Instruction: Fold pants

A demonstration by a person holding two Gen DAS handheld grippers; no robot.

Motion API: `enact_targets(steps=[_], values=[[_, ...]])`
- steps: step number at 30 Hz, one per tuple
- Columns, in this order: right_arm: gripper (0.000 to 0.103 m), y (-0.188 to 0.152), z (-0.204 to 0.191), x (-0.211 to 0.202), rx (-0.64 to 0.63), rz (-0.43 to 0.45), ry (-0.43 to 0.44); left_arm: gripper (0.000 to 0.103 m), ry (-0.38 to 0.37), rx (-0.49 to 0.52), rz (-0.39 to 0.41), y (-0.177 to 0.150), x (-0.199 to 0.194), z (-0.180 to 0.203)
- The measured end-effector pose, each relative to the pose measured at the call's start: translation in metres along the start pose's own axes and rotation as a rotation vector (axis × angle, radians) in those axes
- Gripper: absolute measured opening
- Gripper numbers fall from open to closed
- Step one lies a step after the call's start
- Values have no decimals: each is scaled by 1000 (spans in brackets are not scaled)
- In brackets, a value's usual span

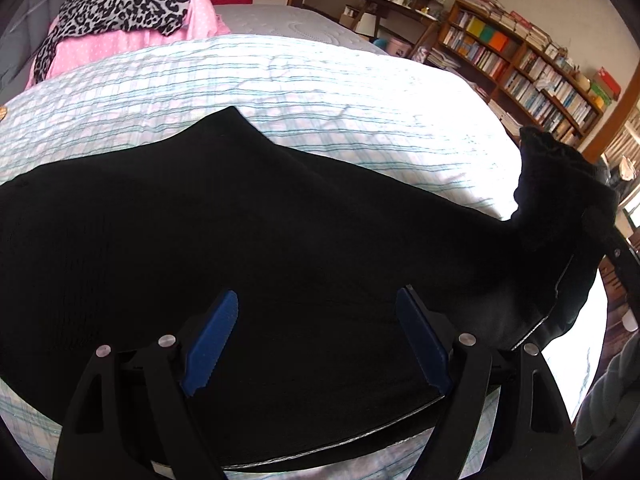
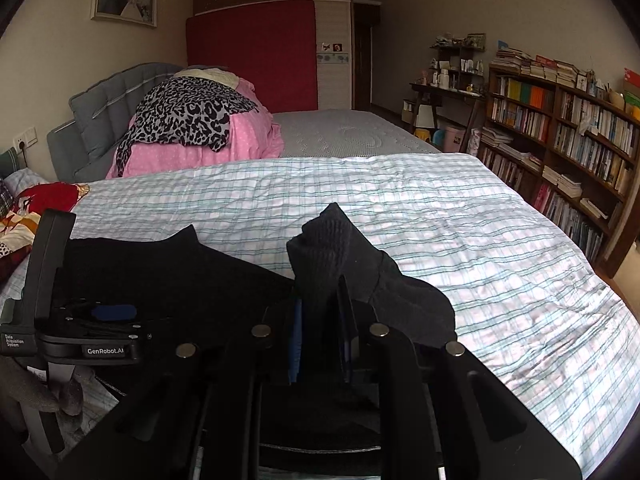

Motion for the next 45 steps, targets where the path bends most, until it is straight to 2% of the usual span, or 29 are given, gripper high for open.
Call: enact_targets(steps=[11,20,32,34,35,36,38,43,45], values=[[14,-25,-121,37,-210,-29,72,81,62,-113,13,-15,-23,-59],[14,-46,-170,61,-247,-80,123,81,87,-171,28,-21,-34,-85],[15,-51,-180,79,-250,-94,149,81,108,-191,24,-24,-37,-86],[17,-54,-180,85,-255,-135,178,81,116,-187,20,-24,-37,-84],[23,-55,-179,85,-250,-145,194,81,122,-183,16,-22,-36,-81],[34,-55,-177,84,-239,-152,224,81,127,-180,12,-22,-35,-80],[45,-54,-171,74,-213,-142,261,81,135,-174,7,-22,-36,-78],[46,-56,-135,27,-150,-122,336,81,124,-151,23,-16,-43,-64],[46,-60,-114,12,-130,-116,304,81,119,-126,22,-15,-43,-54]])
Point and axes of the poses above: each gripper's, at about its wrist camera, not at the fingertips, and x roughly the way its jaws point, z to its right, y to its top, the point moved 1 cm from there along x, roughly the way its jaws point, and after that the axes turned 3 degrees about -x, right-handed, at the moved point
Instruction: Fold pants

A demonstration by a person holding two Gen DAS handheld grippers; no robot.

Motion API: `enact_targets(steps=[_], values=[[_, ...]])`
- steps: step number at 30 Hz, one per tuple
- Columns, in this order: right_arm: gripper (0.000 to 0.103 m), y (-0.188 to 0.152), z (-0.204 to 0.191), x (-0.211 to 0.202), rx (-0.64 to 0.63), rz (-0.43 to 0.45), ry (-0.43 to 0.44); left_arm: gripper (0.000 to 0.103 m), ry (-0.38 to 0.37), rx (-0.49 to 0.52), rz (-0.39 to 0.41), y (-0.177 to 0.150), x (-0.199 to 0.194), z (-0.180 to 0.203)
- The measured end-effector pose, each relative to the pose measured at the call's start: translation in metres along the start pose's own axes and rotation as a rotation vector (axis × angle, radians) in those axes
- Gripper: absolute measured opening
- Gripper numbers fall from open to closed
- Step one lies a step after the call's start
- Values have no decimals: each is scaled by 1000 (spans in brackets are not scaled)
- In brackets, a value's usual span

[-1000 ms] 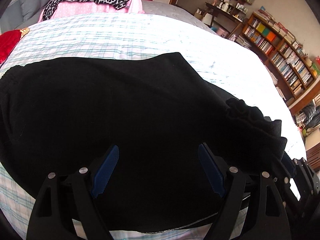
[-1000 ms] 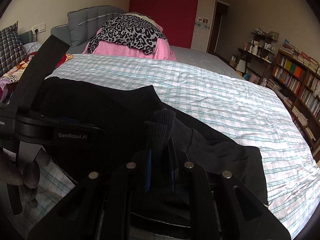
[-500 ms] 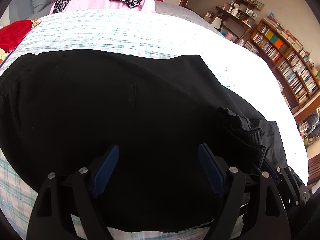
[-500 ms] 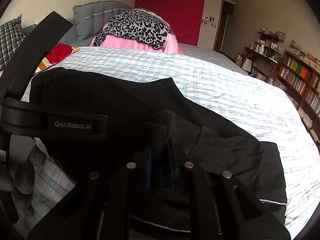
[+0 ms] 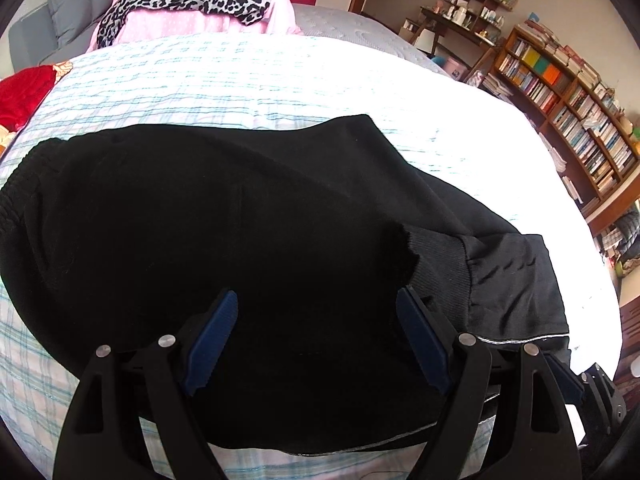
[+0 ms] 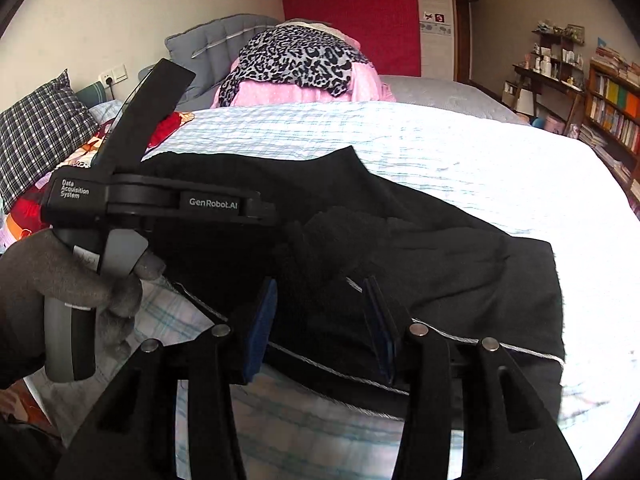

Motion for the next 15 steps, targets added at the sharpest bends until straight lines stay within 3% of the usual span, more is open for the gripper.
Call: enact_targets(steps=[9,12,15], values=[[46,-31,97,-46,189,-32,-292,81,-83,129,18,-7,2,70],[46,-43,118,-39,247,-88,-285,81,-93,185,25,-11,10,87],[45,-64,130,-29,303,-170,-230,81,-51,222,5,-17,27,92]])
Point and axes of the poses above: each gripper's, at about its wrist camera, not at the fingertips, and x roughly the way its jaws point, z to its right, y to its top, the point moved 1 cm from there along x, roughly the way its jaws point, and after that the axes turned 3 degrees about -x, right-handed, at the moved point
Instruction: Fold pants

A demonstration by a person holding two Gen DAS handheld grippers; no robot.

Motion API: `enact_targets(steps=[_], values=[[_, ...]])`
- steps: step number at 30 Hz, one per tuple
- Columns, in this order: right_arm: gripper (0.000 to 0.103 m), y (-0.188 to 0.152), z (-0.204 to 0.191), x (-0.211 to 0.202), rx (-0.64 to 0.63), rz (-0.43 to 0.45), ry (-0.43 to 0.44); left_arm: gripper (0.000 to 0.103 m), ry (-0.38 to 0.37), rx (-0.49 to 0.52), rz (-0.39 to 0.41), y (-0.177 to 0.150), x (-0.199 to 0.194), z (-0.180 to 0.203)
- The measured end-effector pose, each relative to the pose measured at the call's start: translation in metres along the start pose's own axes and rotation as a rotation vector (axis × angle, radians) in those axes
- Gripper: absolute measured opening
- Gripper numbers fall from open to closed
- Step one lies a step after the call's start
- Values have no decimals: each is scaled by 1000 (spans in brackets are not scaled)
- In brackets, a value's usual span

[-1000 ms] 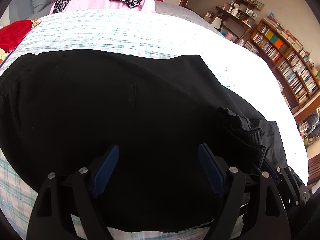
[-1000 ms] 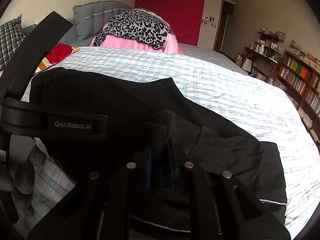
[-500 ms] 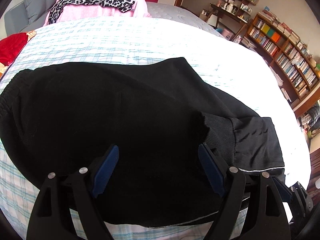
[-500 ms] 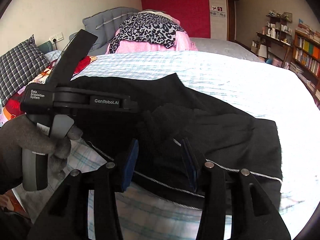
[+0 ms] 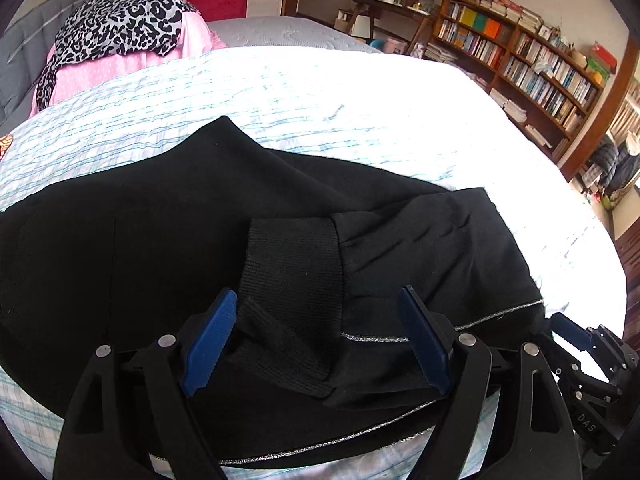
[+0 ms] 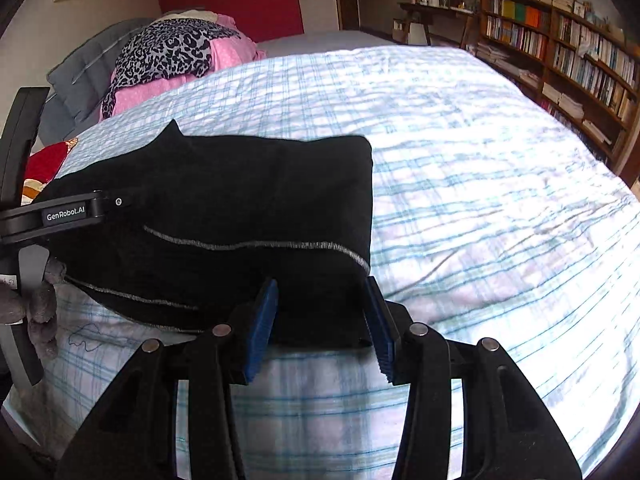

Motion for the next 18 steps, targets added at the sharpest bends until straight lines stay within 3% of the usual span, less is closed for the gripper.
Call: enact_targets(steps=[5,12,18], values=[[45,-28,0,6,-24,-52,4,83,-2,-55,-89,-15,32,-25],[44,-25,8,-4,15,-66,47,83,2,-23,-71,-17,33,-24],[44,8,16,-27,42,45,19,83,28,-23,10,-7,10,-16]])
Point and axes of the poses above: each gripper's, at about its wrist camera, not at the fingertips, and x roughly the way its jaws point, z to its right, y to its top, the point moved 1 cm from there along x, roughly the way its jaws point, and after that the axes turned 3 degrees about -x, right-handed, at the moved point
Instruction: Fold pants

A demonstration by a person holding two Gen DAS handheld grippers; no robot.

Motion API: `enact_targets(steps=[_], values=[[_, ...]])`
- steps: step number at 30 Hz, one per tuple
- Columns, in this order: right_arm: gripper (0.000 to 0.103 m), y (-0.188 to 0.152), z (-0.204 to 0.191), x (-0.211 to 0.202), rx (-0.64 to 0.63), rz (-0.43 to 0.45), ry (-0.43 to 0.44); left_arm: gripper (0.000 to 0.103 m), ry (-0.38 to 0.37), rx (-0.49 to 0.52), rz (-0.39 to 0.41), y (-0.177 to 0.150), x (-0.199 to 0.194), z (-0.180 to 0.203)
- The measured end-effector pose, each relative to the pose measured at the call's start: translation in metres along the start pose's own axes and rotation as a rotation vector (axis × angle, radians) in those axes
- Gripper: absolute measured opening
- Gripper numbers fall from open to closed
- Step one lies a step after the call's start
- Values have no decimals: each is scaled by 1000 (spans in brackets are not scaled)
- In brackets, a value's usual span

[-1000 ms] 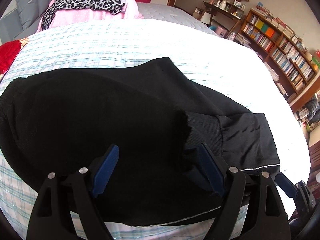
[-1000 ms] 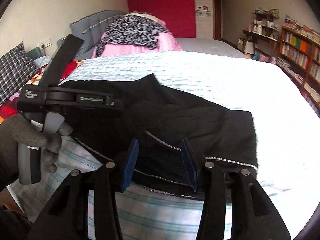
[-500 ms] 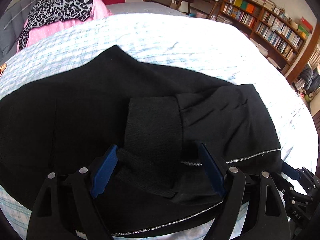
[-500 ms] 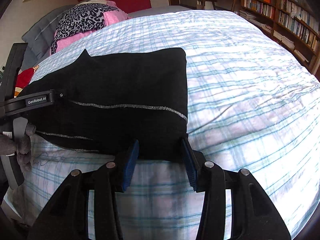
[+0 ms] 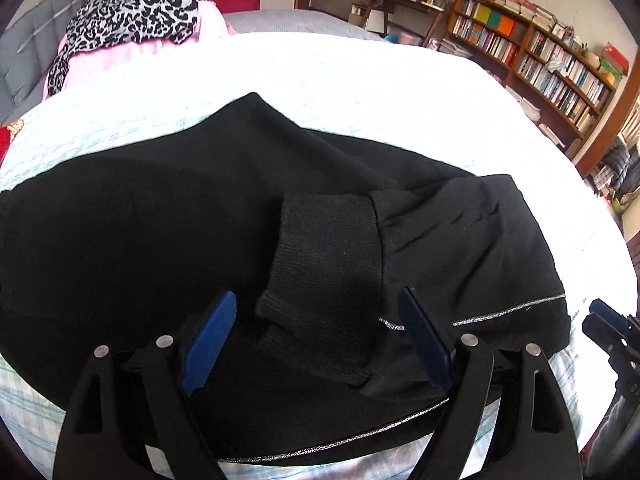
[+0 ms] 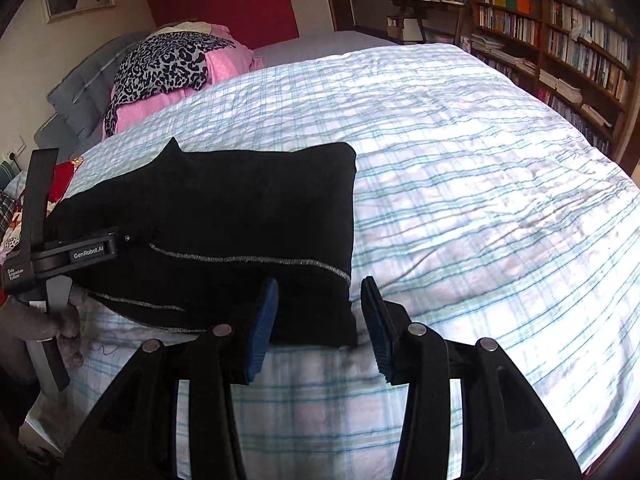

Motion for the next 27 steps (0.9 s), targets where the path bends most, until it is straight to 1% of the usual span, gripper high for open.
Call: enact_targets(steps=[2,4,6,8,10,14,16,19,21,24,26,27], values=[[44,9,-3,9,-3,3,-8,83,-9,3,10,4,-1,3],[44,12,-6,19,-20,0,-22,83,-7,2,-1,5,5,4],[44,10,-8,32,-30,-25,-23,83,20,6,-21,1,12,1],[44,4,-12,46,-47,-61,-46,84,33,1,-57,2,25,-4],[45,-5,-12,54,-56,-79,-54,88,16,-21,-56,-1,32,-11],[46,-8,-9,58,-48,-83,-41,88,-3,-33,-49,3,29,-14],[46,-6,-11,53,-46,-75,-47,88,-18,-51,-36,5,21,-18],[46,2,-19,39,-58,-23,-58,88,-12,-82,18,5,0,-30],[46,9,-29,29,-72,14,-56,88,15,-109,32,4,-10,-43],[46,19,-52,22,-112,59,-53,88,36,-197,55,1,-27,-73],[47,22,-68,23,-141,67,-37,88,76,-260,77,0,-40,-99],[47,23,-75,25,-148,64,-26,88,113,-290,93,0,-47,-114]])
Point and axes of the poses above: each gripper's, at about its wrist camera, not at the fingertips, and x roughly the way its jaws point, z to its right, y to its top, the point moved 1 cm from there along x, roughly the way its jaws point, and after that the axes turned 3 degrees about -x, right-handed, at the moved point
